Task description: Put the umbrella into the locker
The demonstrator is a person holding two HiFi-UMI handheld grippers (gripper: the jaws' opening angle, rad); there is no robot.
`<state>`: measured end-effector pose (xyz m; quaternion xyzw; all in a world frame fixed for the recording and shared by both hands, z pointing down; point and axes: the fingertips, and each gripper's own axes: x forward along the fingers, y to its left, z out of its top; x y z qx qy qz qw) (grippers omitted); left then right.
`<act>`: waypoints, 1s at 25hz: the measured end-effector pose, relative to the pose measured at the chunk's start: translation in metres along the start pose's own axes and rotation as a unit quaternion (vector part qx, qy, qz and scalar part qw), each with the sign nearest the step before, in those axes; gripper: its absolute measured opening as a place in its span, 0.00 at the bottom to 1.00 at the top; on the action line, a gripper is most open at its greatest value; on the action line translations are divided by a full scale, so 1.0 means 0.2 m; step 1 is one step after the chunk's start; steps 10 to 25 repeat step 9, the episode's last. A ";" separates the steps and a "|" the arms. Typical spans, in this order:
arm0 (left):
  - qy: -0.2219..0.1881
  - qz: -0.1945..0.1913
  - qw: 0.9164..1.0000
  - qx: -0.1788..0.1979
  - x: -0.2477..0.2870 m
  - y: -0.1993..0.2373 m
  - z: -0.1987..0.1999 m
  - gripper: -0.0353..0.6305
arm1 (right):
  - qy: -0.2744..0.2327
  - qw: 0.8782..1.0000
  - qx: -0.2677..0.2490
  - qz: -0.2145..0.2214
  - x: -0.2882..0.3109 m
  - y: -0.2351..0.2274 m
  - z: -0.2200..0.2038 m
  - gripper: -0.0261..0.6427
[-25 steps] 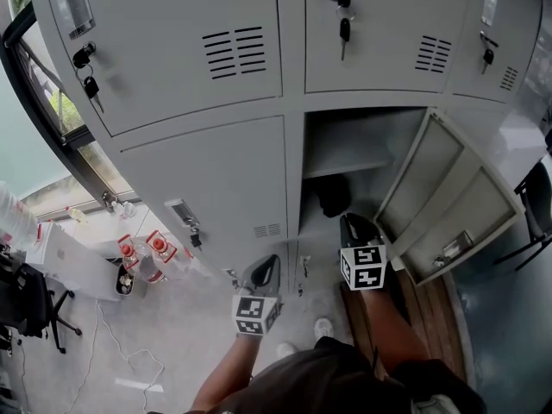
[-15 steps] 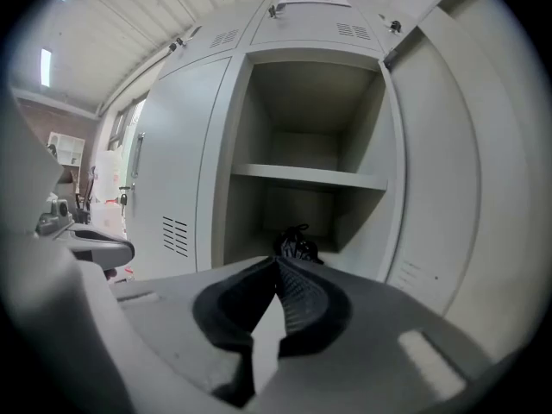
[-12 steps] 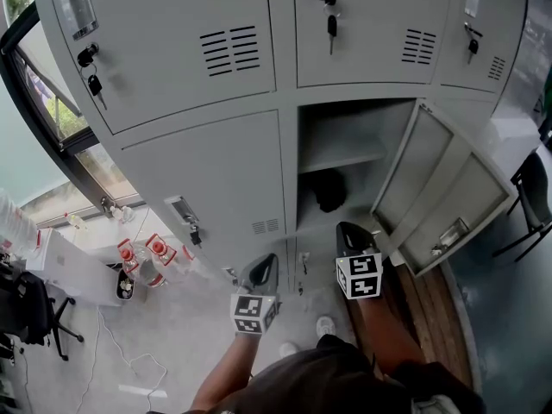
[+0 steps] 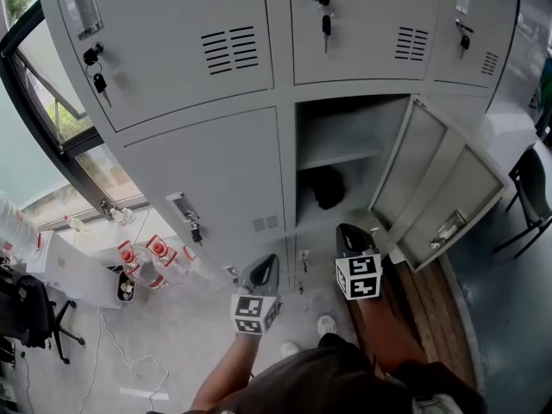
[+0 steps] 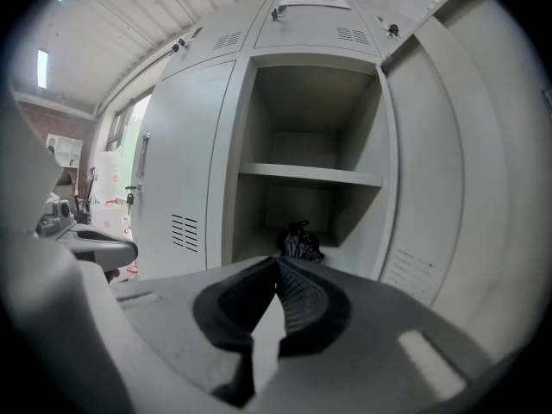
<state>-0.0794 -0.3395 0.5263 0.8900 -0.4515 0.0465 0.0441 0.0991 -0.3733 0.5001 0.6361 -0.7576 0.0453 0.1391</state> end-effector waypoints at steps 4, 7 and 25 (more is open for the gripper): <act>0.002 -0.008 1.000 -0.004 -0.02 -0.03 0.00 0.06 | -0.001 1.000 -0.005 0.001 -0.03 0.02 0.00 0.04; 0.002 -0.015 1.000 -0.006 -0.03 -0.05 0.01 0.06 | -0.004 1.000 -0.012 0.004 -0.04 0.04 0.01 0.04; -0.004 -0.016 1.000 -0.004 -0.04 -0.05 0.02 0.06 | -0.006 1.000 -0.019 0.006 -0.04 0.05 0.02 0.04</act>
